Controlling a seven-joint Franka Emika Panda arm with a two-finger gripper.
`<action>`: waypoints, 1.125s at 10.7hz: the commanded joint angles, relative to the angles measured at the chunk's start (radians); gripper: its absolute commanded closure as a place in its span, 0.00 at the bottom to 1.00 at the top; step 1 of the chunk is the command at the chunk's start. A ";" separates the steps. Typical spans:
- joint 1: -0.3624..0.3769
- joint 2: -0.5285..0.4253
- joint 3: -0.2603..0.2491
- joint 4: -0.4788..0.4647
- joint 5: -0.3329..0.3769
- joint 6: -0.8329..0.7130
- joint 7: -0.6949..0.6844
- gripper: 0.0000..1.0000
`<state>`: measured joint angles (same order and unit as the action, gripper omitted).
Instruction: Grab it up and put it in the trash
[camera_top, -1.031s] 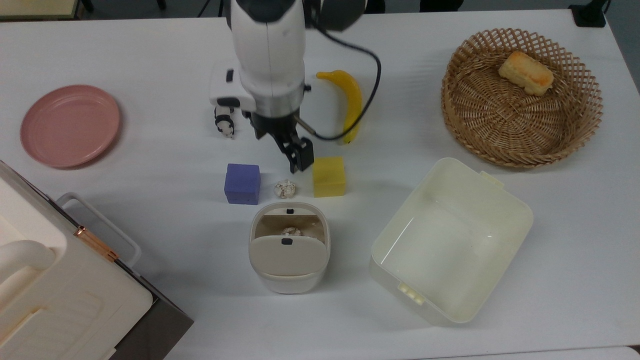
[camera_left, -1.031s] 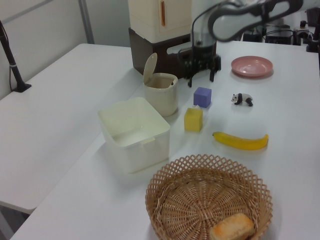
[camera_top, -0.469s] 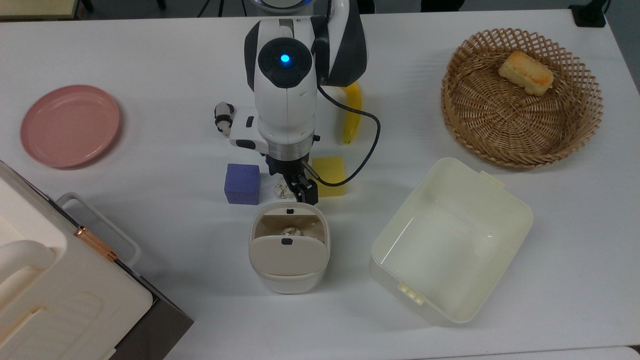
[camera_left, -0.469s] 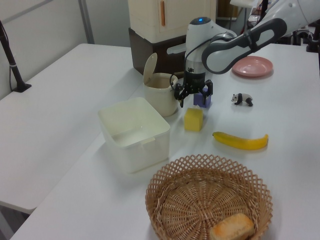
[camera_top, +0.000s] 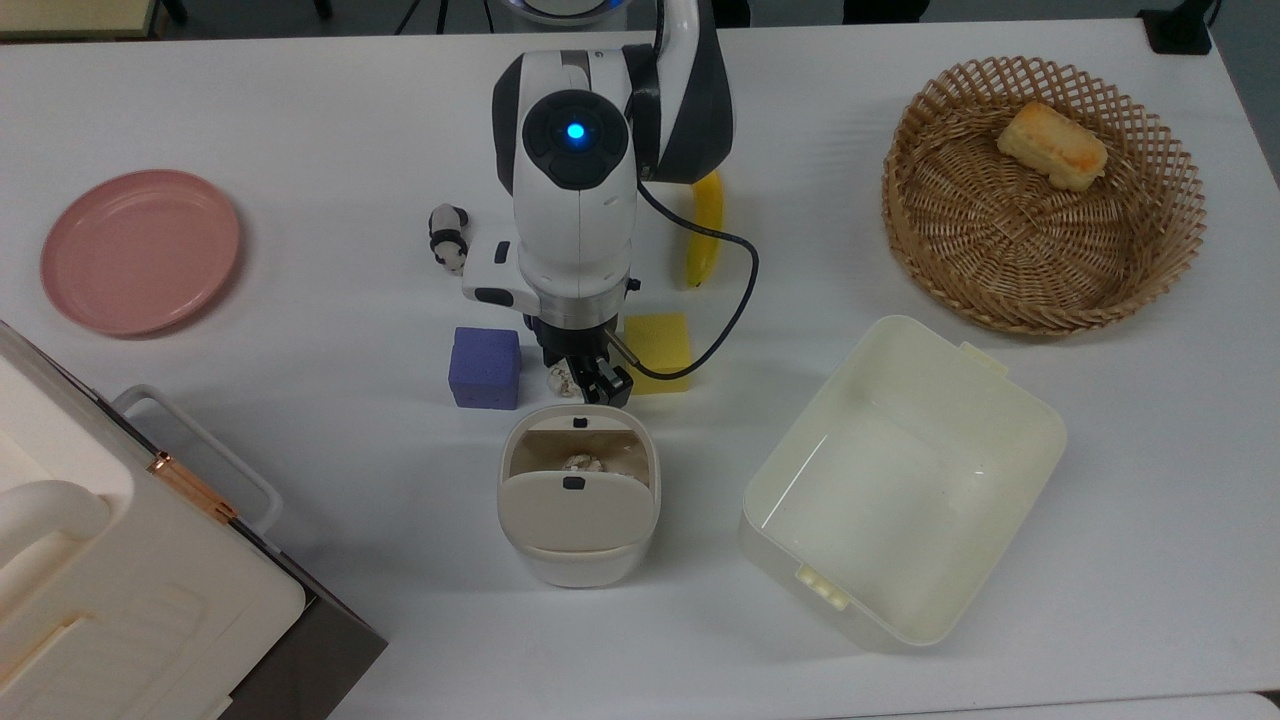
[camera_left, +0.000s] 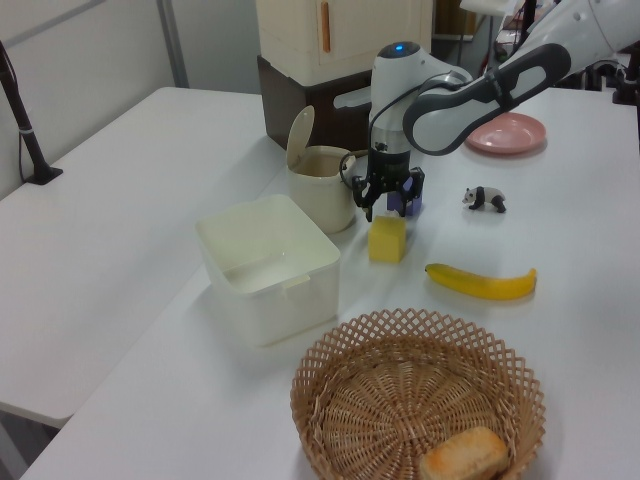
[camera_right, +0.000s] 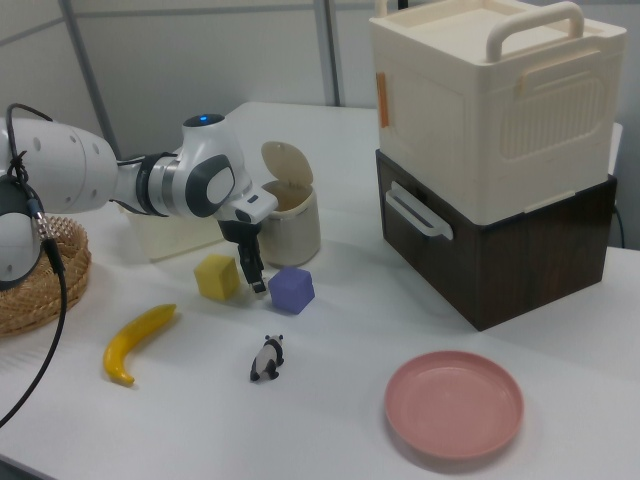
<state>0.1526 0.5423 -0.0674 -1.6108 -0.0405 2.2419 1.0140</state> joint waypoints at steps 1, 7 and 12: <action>0.009 0.001 -0.005 -0.023 -0.024 0.035 0.032 0.42; 0.004 -0.005 -0.006 -0.021 -0.025 0.024 0.024 0.62; 0.004 -0.056 -0.006 -0.017 -0.025 -0.039 -0.002 0.62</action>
<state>0.1486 0.5360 -0.0676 -1.6068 -0.0489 2.2421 1.0152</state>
